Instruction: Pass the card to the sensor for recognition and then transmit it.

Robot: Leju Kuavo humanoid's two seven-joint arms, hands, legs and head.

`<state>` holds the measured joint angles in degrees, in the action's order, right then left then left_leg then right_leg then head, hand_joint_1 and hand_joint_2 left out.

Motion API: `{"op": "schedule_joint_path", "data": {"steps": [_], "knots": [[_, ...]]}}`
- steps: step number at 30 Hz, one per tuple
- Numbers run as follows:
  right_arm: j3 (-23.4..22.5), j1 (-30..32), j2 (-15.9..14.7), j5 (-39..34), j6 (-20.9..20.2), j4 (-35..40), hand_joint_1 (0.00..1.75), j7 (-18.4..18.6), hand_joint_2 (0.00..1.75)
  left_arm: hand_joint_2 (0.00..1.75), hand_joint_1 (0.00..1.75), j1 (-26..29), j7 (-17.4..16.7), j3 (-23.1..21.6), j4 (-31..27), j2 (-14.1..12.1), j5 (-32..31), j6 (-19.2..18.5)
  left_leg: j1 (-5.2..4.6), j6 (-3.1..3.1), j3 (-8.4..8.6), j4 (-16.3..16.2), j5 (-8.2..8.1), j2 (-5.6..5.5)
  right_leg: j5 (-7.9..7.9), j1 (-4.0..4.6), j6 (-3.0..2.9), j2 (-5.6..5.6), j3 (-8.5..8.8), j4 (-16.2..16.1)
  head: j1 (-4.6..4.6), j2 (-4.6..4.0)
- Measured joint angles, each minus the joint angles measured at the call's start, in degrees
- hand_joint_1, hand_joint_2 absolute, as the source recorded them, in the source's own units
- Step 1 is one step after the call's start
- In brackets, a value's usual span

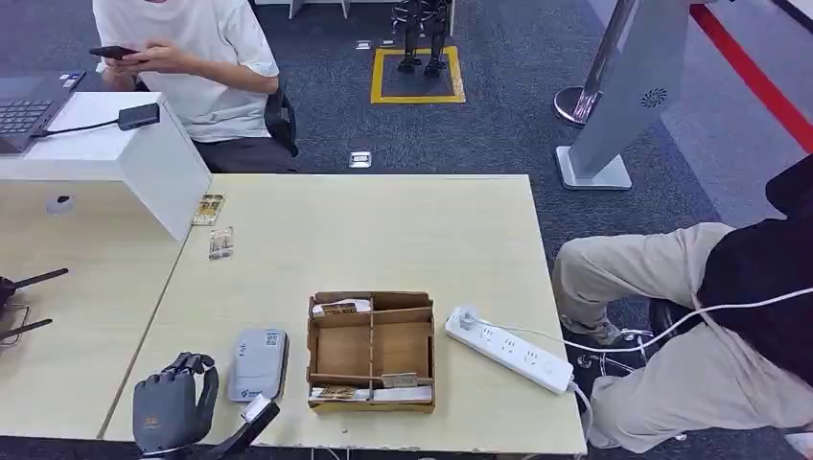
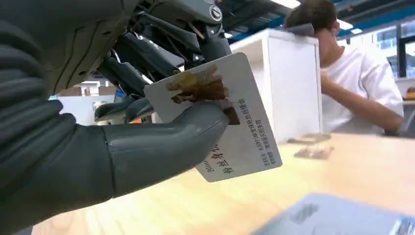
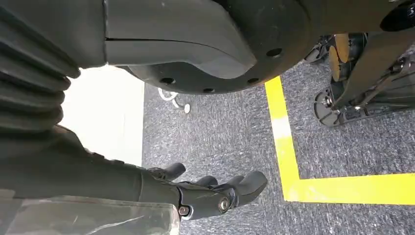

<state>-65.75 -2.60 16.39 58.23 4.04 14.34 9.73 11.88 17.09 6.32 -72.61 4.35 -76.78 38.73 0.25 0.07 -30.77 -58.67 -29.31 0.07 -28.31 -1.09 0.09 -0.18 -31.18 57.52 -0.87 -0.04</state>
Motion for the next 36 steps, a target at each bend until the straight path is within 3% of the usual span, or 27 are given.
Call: {"op": "schedule_joint_path", "data": {"steps": [7,16,36], "knots": [[-0.02,0.0,0.0,0.0,-0.13,0.0,0.0,0.04,1.75,1.75,1.75,1.26,-2.25,0.33,-6.86,0.65,0.96,0.0,0.01,0.0,-0.04,0.0,0.0,0.01,0.0,0.01,0.0,0.02,-0.06,0.0,-0.02,0.0],[-0.02,-0.01,0.0,-0.02,-0.22,0.0,0.0,0.07,1.75,1.75,1.75,2.01,-2.75,0.2,-13.37,0.65,1.49,0.0,0.01,0.0,-0.04,0.0,0.0,0.01,0.0,0.01,0.0,0.02,-0.06,0.0,0.0,0.0],[-0.02,0.0,0.0,0.59,-0.57,0.02,0.0,0.42,1.75,1.75,1.75,0.0,-5.29,-2.39,-15.95,-0.48,-0.61,0.0,0.01,0.0,-0.03,0.0,0.0,0.02,0.01,0.01,-0.01,0.03,-0.07,0.0,0.0,0.0]]}}
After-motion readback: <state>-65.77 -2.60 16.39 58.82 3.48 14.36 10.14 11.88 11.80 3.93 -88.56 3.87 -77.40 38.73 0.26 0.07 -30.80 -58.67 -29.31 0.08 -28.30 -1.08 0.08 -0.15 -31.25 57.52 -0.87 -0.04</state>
